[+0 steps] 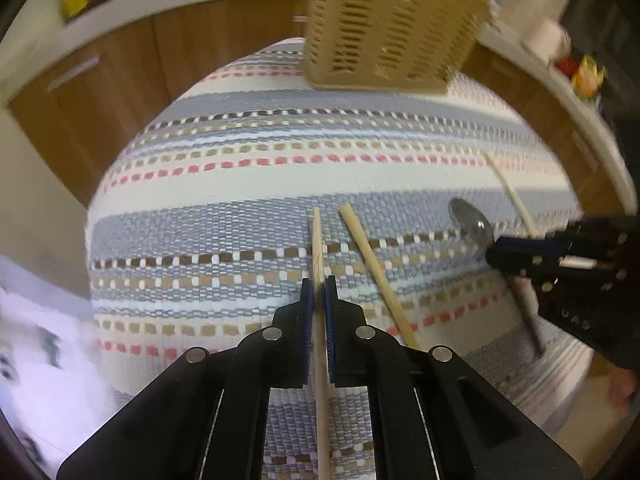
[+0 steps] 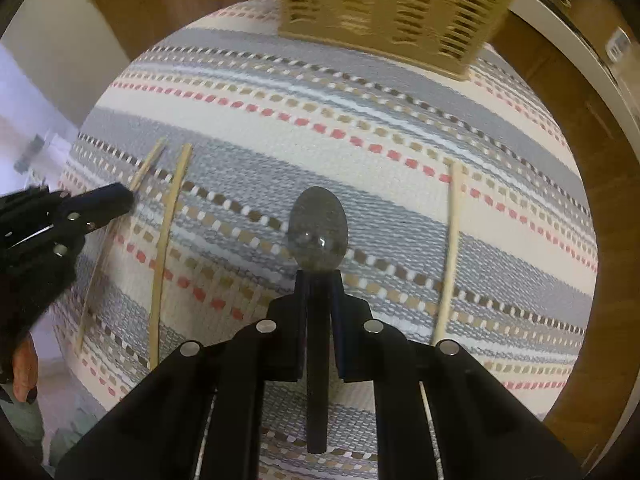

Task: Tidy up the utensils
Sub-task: 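Grasp a wooden chopstick with the left tool while the right tool grasps the clear spoon, then lift the chopstick and clear spoon over the basket and open both tools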

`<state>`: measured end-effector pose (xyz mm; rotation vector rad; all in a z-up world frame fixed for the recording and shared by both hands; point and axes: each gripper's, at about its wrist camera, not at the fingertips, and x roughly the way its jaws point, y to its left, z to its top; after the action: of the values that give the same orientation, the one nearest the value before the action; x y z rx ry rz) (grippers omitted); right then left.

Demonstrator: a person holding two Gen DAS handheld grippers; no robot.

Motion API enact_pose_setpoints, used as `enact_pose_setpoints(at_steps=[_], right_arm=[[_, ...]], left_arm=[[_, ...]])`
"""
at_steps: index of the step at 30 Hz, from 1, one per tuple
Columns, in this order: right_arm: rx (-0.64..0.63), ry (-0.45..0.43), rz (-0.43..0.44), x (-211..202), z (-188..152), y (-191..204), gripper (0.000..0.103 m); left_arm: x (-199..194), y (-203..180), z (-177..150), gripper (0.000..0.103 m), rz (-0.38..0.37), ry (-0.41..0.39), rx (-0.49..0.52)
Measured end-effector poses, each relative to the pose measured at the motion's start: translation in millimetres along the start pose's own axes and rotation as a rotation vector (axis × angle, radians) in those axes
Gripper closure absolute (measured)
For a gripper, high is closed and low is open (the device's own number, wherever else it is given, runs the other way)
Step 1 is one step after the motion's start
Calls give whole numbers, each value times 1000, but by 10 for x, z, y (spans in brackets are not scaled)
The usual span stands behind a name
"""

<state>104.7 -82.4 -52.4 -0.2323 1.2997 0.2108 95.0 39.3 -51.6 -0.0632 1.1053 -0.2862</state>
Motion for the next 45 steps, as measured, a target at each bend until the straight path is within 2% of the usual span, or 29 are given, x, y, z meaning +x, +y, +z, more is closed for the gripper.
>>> enact_pose_setpoints(at_steps=[4, 7, 11, 12, 14, 15, 16, 20, 23, 25, 27, 28, 30, 31, 34, 40, 45], right_arm=[[47, -19, 0, -74, 19, -149, 98], [71, -7, 1, -2, 74, -311, 98], [109, -2, 62, 56, 116, -450, 97], [114, 3, 77, 54, 130, -468, 94], [123, 10, 111, 40, 156, -506, 72], [128, 3, 119, 23, 169, -525, 48], [130, -11, 118, -4, 169, -526, 44], [123, 12, 124, 26, 236, -479, 48], [103, 62, 132, 118, 272, -393, 67], [83, 69, 106, 170, 329, -340, 70], [58, 76, 40, 184, 348, -292, 80], [50, 76, 32, 190, 349, -267, 81], [31, 71, 21, 197, 353, -236, 86], [32, 68, 18, 200, 349, -232, 94], [47, 51, 29, 195, 320, -233, 94], [61, -17, 113, 23, 169, -365, 94], [79, -134, 168, -322, -54, -524, 94]], left_arm=[[15, 188, 74, 99, -64, 0, -101], [27, 278, 94, 99, -72, -1, -156], [69, 332, 87, 99, -76, 20, -175], [74, 349, 86, 99, -78, 26, -179], [67, 388, 81, 98, -87, 37, -178], [69, 388, 86, 97, -92, 44, -173], [66, 395, 98, 95, -97, 53, -166], [45, 371, 125, 89, -97, 76, -132], [109, 305, 164, 82, -100, 126, -79], [120, 227, 182, 81, -74, 144, -17], [136, 135, 197, 81, -34, 162, 40], [147, 89, 197, 81, -15, 167, 66], [166, -31, 190, 89, 53, 170, 134], [172, -88, 178, 97, 109, 164, 172], [175, -151, 172, 98, 117, 153, 191], [55, -93, 151, 100, 45, 76, 109], [-290, -21, 224, 100, -48, -57, 48]])
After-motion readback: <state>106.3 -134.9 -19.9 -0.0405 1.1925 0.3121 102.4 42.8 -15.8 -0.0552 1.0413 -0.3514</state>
